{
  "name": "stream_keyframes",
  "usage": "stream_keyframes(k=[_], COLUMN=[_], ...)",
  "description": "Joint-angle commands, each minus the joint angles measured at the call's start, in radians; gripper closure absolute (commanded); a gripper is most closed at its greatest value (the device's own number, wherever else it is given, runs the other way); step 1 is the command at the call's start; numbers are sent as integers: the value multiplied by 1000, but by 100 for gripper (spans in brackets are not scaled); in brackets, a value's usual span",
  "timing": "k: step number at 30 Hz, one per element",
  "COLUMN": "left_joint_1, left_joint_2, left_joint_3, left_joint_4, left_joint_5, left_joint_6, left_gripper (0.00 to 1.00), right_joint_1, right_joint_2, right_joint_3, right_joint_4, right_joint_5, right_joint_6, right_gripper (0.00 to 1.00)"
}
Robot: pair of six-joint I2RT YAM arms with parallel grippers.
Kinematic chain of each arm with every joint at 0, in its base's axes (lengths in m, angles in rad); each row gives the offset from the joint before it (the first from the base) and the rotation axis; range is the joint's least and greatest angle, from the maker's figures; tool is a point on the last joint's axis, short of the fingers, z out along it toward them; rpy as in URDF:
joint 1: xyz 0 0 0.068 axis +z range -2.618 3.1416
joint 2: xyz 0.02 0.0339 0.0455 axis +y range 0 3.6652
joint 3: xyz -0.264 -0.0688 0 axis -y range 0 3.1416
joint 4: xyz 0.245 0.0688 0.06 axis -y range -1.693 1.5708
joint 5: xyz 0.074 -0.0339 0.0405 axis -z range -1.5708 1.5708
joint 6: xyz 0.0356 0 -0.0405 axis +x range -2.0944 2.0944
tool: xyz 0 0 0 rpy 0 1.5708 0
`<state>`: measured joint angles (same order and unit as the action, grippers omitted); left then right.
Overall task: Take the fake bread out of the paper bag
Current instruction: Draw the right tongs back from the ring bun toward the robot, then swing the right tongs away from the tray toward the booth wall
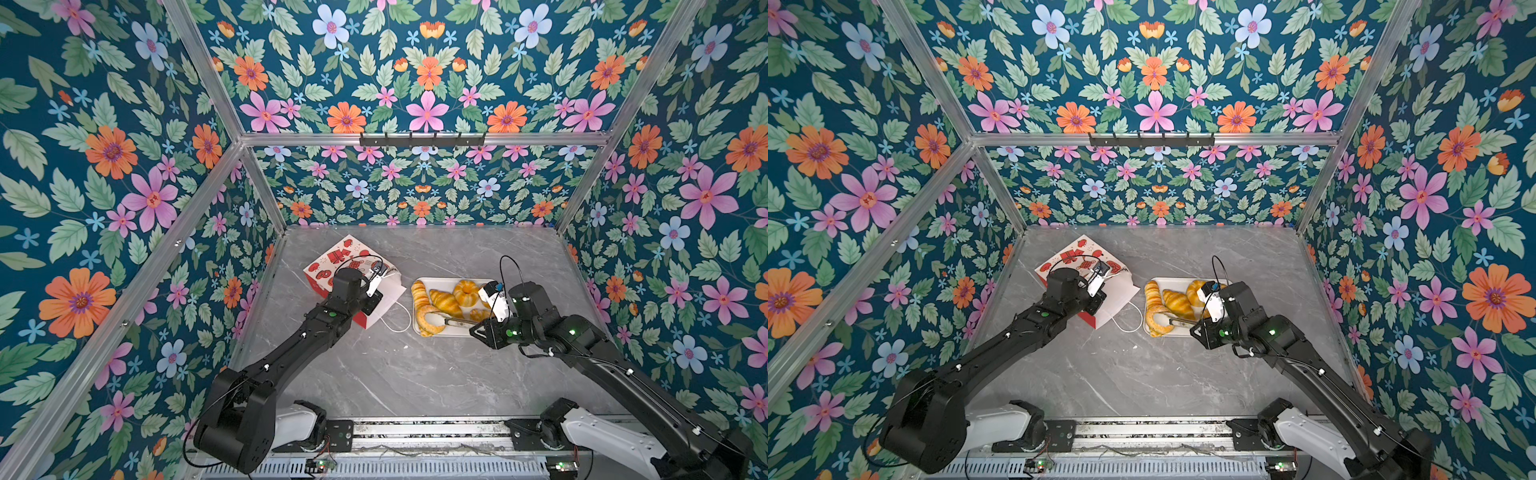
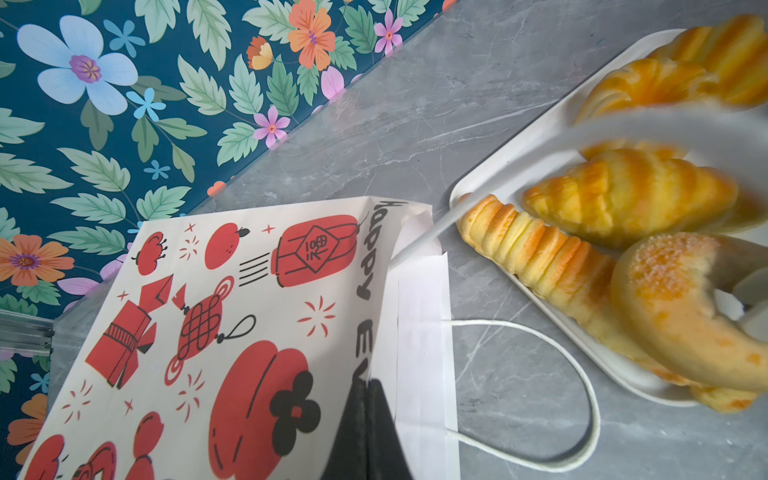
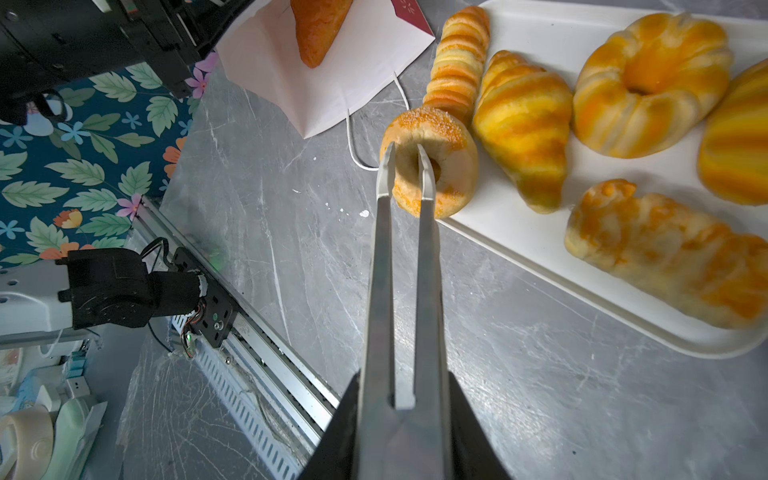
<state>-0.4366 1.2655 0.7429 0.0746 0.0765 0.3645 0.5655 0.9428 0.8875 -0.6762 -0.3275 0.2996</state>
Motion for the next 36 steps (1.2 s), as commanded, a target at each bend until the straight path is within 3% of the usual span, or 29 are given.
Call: stream_keyframes(k=[1,9,13,18,20,23,26,29,36], left_joint_1=[2,1,2,2,2,2,2,4,12], left_joint_2=[5,6,8,5,2,-2,-6,-10,-13], left_joint_3=[1,1,0,1,-1,-2,-5,-11,-20], left_joint_4=[22,22,24,24,25,27,31,39,56], left_joint_5=[0,0,1,5,6,8,6,7,37], left_joint_6=[-7,-7,-7,-7,-9,-10,-12,-17,-37], left_gripper=[100,100,100,100,100,100,100,100,100], right_joint_1=[0,0,0,0,-1,-45,-172,-336,-478], right_joint_2=[-33,-139,-175,-208,-188,-135,-94,-32,191], right_joint_3=[-5,-50,-47,-37,-29,-29,-61,-81,-80], right_joint_4=[40,79,45,-47,-94,-128,-79,-7,65], right_joint_5=[30,99,187,466,618,751,742,642,654], right_joint_6=[-1,15,19,36,32,47,74,109,128], right_gripper=[72,77,77,78,77,77,76,75,75])
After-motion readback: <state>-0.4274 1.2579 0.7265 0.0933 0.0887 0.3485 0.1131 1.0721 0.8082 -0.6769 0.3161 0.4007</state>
